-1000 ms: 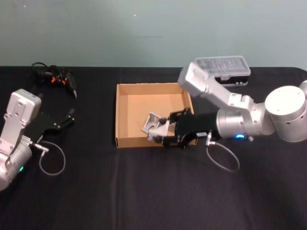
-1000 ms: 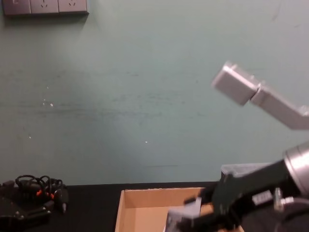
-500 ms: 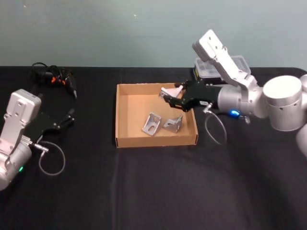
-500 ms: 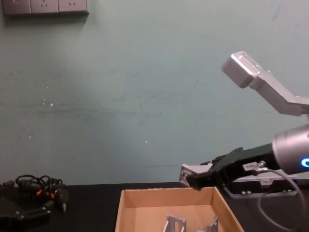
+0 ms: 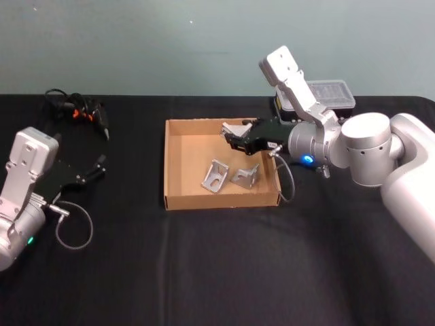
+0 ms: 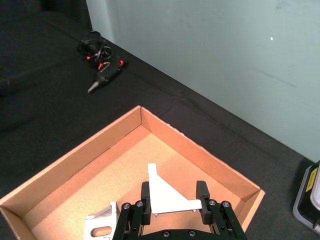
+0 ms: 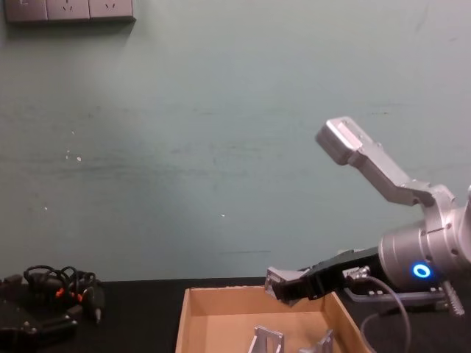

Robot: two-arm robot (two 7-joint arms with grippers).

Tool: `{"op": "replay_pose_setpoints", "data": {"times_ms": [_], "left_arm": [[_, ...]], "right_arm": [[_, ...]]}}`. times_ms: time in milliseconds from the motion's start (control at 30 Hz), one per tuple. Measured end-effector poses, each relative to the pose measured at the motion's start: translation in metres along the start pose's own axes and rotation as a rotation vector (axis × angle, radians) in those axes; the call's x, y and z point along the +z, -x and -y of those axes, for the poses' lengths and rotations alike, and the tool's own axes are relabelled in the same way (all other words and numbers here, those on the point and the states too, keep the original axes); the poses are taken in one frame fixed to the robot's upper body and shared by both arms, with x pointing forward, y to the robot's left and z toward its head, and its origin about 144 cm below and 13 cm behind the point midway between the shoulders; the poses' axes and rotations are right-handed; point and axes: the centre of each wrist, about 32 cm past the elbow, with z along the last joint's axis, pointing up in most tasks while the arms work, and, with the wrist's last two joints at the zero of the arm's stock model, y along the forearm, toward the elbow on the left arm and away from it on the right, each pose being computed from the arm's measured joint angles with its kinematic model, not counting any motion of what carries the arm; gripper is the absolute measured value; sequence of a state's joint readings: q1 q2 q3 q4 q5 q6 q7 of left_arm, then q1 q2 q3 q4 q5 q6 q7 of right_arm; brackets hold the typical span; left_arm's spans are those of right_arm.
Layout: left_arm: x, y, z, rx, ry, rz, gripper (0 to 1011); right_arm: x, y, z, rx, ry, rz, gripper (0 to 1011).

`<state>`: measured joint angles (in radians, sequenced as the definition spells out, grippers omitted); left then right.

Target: Use one hand to pick up the angle iron from the table and place it into the box.

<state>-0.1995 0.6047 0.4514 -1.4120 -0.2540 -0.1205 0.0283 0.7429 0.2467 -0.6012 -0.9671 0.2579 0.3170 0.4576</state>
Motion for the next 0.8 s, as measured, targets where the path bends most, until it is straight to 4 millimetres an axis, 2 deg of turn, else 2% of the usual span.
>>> {"op": "replay_pose_setpoints", "data": {"times_ms": [267, 633, 800], "left_arm": [[0.0, 0.0, 0.0, 0.0, 0.0, 0.0, 1012], [0.0, 0.0, 0.0, 0.0, 0.0, 0.0, 1011], [0.0, 0.0, 0.0, 0.0, 0.0, 0.0, 1011]], "right_arm": [[-0.005, 0.0, -0.008, -0.009, 0.037, -0.021, 543], [-0.011, -0.001, -0.008, -0.017, 0.068, -0.033, 548], [-0.011, -0.001, -0.008, -0.014, 0.072, -0.03, 691]]}}
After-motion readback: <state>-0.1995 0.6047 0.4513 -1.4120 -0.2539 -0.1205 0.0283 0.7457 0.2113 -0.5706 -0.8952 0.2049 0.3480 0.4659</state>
